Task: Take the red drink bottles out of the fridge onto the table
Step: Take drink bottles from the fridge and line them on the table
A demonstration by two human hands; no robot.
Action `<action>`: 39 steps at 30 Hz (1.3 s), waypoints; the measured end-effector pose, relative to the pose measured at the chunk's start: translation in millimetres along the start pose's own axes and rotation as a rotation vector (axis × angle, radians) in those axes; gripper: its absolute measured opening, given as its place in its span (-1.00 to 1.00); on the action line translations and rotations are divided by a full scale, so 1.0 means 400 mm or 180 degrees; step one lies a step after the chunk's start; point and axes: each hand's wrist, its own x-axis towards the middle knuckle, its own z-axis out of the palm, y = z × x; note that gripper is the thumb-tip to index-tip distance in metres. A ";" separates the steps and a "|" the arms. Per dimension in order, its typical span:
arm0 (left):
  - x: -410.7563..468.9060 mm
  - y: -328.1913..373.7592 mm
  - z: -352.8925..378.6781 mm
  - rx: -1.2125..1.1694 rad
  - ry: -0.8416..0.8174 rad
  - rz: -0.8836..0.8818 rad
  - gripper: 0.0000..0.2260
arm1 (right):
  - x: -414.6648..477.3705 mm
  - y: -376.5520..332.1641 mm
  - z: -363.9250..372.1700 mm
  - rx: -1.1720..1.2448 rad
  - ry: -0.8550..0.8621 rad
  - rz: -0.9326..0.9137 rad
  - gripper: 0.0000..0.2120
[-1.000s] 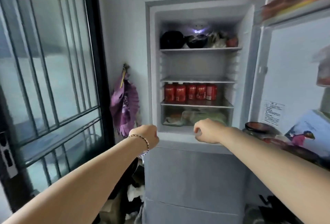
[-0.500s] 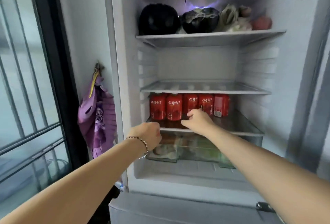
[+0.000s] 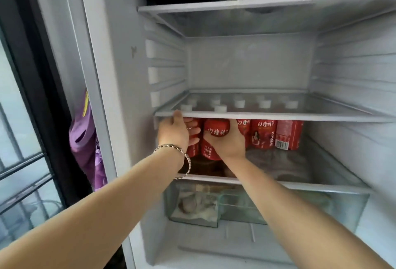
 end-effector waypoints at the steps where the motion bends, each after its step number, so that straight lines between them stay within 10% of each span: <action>1: 0.004 -0.004 0.002 0.0013 0.0002 0.0041 -0.66 | -0.011 0.002 -0.008 0.0090 0.0097 0.0003 -0.36; 11: 0.021 -0.004 0.010 0.0074 -0.0092 -0.0095 -0.62 | -0.090 0.026 -0.059 0.2247 0.0707 0.1037 -0.46; 15: 0.010 -0.001 -0.004 0.0217 -0.0189 -0.0034 -0.61 | -0.167 0.017 -0.071 0.1886 0.0909 0.0474 -0.40; 21: -0.116 0.004 -0.072 0.1896 -0.1457 0.1451 -0.70 | -0.248 -0.015 -0.072 0.0507 0.0027 -0.0408 -0.31; 26: -0.117 0.013 -0.099 0.3682 -0.1179 0.2578 -0.77 | -0.267 -0.071 -0.042 -0.0951 -0.0505 -0.0775 -0.22; 31: -0.062 0.022 -0.117 0.4362 -0.0635 0.2386 -0.77 | -0.154 -0.052 -0.034 0.1019 -0.2095 0.0104 -0.52; 39: -0.044 0.032 -0.119 0.5014 -0.0434 0.2327 -0.76 | 0.029 -0.070 0.128 0.0315 -0.0752 0.0086 -0.28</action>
